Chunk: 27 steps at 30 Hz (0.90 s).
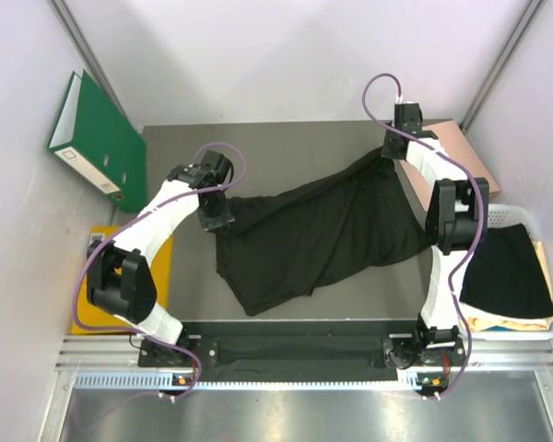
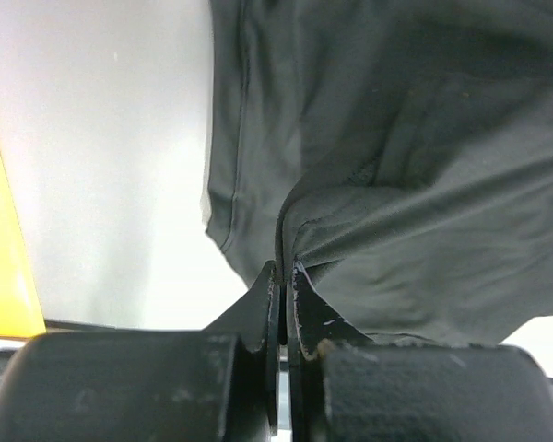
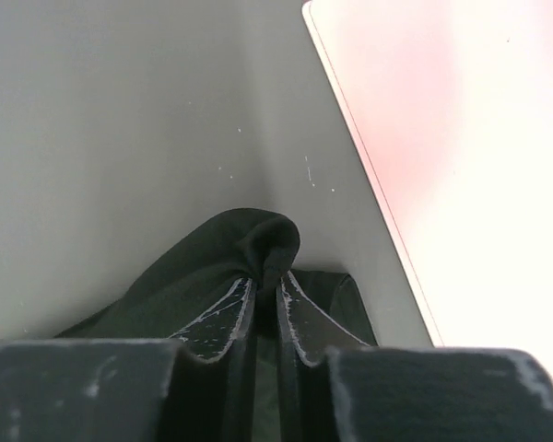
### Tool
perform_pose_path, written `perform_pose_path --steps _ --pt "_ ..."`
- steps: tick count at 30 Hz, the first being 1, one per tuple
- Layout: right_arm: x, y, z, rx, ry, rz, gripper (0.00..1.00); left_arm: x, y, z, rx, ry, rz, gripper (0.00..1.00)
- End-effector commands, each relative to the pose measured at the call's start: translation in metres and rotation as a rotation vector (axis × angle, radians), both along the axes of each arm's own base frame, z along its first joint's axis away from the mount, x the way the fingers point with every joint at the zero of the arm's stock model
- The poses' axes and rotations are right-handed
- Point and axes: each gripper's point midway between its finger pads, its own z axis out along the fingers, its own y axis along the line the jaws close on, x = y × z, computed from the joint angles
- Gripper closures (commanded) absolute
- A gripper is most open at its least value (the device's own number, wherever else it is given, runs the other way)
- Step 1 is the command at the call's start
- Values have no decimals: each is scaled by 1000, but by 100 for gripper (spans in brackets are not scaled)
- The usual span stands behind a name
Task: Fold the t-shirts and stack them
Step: Fold the flattened tshirt in 1/3 of the way
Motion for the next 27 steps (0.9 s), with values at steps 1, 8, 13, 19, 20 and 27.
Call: perform_pose_path --steps 1,8,13,19,20,27 --pt "11 -10 15 -16 -61 -31 69 -29 -3 -4 9 48 -6 100" --pt "-21 -7 5 11 -10 -26 0 -54 -22 -26 40 154 -136 100" --pt "-37 -7 38 31 -74 -21 0 -78 -20 -44 110 264 -203 100" --pt "-32 -8 43 96 -82 -21 0 -107 -5 -59 196 368 -236 49" --pt "-26 -3 49 129 -101 -8 0 -107 -3 -58 207 359 -242 25" --pt "24 34 20 319 -60 78 13 -84 -8 -39 218 224 -250 1"
